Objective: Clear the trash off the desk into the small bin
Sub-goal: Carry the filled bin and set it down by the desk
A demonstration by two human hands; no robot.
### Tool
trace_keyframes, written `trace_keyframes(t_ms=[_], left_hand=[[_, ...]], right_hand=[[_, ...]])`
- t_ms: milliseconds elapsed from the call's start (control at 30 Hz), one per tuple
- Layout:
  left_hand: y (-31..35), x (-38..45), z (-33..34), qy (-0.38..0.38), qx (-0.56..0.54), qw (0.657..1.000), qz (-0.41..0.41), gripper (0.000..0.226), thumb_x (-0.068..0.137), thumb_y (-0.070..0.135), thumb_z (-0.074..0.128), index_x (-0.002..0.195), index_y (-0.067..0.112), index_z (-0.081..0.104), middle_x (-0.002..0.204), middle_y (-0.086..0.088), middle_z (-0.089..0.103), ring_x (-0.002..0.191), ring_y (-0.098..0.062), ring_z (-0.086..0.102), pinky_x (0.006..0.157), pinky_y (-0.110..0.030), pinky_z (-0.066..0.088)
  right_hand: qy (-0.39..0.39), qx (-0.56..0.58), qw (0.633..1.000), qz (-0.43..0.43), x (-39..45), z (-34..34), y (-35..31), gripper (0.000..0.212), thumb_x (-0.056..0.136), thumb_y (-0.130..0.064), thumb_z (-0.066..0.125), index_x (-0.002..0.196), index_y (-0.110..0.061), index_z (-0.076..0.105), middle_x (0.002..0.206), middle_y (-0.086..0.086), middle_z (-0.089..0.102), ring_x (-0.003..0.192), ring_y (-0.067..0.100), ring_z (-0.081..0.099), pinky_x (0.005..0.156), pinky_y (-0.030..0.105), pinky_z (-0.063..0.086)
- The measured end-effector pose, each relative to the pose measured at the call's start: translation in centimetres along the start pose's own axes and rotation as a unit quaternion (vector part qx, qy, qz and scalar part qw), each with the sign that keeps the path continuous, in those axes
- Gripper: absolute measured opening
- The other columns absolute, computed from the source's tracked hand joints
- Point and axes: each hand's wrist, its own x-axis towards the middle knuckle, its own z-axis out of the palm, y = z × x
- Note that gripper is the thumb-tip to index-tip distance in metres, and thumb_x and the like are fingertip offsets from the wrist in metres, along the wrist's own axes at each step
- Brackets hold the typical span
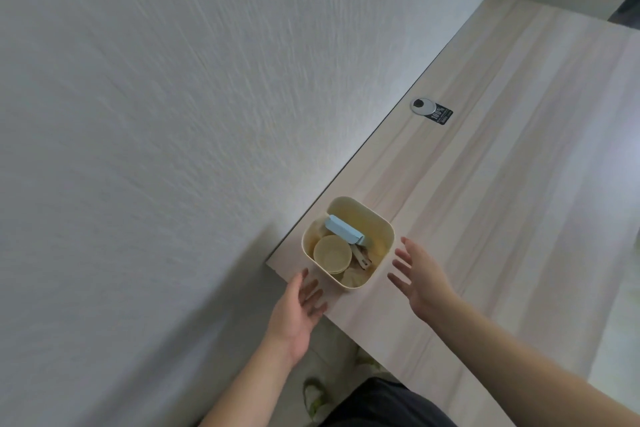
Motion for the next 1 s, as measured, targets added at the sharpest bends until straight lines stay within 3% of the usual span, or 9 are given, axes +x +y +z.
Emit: trace_keyframes(t_ms=[133, 300, 533, 700, 1000], left_hand=[[-0.6, -0.8, 1.1, -0.047, -0.043, 0.998, -0.001, 0.053, 0.099, 0.055, 0.033, 0.134, 0.02, 0.053, 0.129, -0.011, 0.064, 0.118, -0.028, 0.061, 0.109, -0.048, 0.038], [-0.4, -0.3, 1.3, -0.056, -0.083, 0.995, 0.009, 0.057, 0.098, 0.059, 0.03, 0.136, 0.022, 0.052, 0.132, -0.009, 0.063, 0.122, -0.027, 0.059, 0.11, -0.053, 0.035], [1.9, 1.2, 0.4, -0.036, -0.094, 0.994, 0.038, 0.057, 0.099, 0.058, 0.028, 0.135, 0.022, 0.054, 0.13, -0.007, 0.063, 0.123, -0.02, 0.056, 0.108, -0.051, 0.036], [3.1, 2.2, -0.2, -0.04, -0.093, 0.993, 0.063, 0.055, 0.099, 0.058, 0.027, 0.134, 0.026, 0.056, 0.134, -0.004, 0.061, 0.127, -0.018, 0.054, 0.109, -0.047, 0.037], [4.9, 2.2, -1.0, -0.042, -0.107, 0.992, 0.046, 0.053, 0.1, 0.053, 0.034, 0.132, 0.018, 0.057, 0.129, -0.013, 0.062, 0.122, -0.025, 0.057, 0.093, -0.04, 0.048]], right_hand=[[-0.042, 0.043, 0.998, 0.033, -0.8, 0.8, 0.1, 0.038, 0.091, -0.04, 0.059, 0.126, -0.025, 0.055, 0.126, 0.001, 0.055, 0.12, 0.022, 0.051, 0.094, 0.054, 0.05], [-0.087, 0.048, 0.995, 0.016, -1.0, 2.8, -0.5, 0.021, 0.089, -0.039, 0.061, 0.108, -0.031, 0.062, 0.117, -0.008, 0.055, 0.123, 0.017, 0.048, 0.094, 0.053, 0.05], [-0.104, 0.031, 0.994, 0.013, -0.5, 6.4, -0.8, 0.028, 0.087, -0.037, 0.062, 0.114, -0.03, 0.065, 0.134, -0.007, 0.05, 0.127, 0.019, 0.044, 0.083, 0.046, 0.057], [-0.114, 0.058, 0.991, 0.028, -0.3, 8.3, -0.9, 0.025, 0.091, -0.033, 0.057, 0.114, -0.027, 0.066, 0.127, -0.005, 0.055, 0.119, 0.016, 0.051, 0.082, 0.047, 0.057], [-0.089, 0.044, 0.994, 0.044, -1.0, 9.4, -2.0, 0.018, 0.091, -0.027, 0.055, 0.107, -0.024, 0.061, 0.124, -0.002, 0.056, 0.108, 0.014, 0.055, 0.082, 0.045, 0.056]])
